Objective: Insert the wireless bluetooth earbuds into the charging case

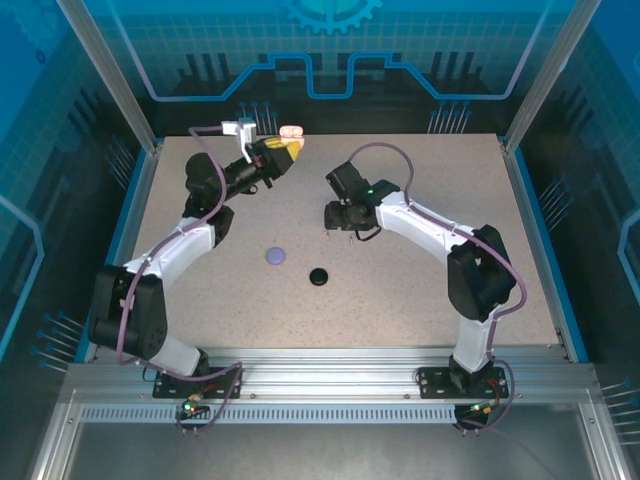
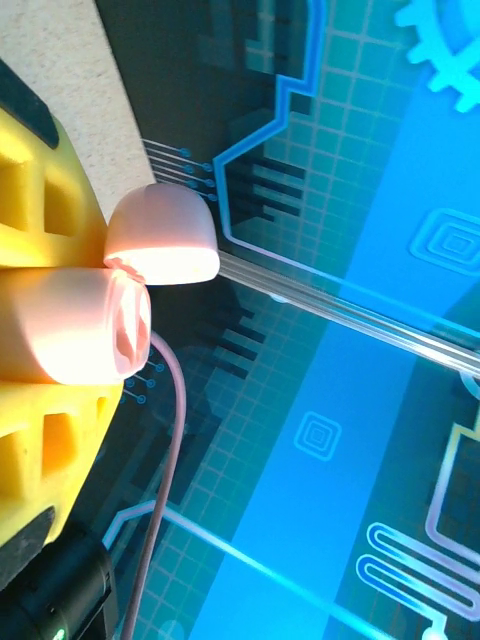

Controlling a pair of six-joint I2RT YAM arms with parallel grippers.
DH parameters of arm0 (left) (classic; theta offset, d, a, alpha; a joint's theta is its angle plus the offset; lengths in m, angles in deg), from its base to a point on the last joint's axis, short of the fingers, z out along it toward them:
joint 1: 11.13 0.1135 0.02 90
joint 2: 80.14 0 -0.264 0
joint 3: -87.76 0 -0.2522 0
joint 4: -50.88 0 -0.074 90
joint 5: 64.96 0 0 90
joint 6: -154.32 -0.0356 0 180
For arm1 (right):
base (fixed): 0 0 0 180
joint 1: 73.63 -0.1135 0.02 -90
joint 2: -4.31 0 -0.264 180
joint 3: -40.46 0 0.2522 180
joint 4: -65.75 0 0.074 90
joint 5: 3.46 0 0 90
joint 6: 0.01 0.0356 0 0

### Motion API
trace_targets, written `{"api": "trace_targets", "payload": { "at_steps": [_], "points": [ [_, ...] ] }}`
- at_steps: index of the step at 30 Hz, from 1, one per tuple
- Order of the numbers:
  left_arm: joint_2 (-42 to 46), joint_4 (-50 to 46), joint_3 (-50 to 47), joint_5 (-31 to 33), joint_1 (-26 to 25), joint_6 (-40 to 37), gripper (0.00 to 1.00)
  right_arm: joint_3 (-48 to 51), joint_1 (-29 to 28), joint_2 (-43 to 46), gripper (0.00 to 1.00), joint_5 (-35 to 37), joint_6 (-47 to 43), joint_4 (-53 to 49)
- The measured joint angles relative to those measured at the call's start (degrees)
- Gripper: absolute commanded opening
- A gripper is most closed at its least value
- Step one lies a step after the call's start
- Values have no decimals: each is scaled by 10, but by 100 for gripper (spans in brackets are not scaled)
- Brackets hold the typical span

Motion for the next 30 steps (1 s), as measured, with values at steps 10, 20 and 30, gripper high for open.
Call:
{"api": "trace_targets", "payload": {
  "at_steps": [10, 20, 30],
  "points": [
    [5, 117, -63, 35, -7, -75, 0, -71, 0, -102, 58, 1, 1, -24],
    [5, 164, -67, 64, -10, -133, 0, -120, -11, -152, 58, 3, -1, -45],
    [5, 174, -77, 99, -10, -167, 0, -190, -24, -200, 56, 31, -1, -85]
  ]
}}
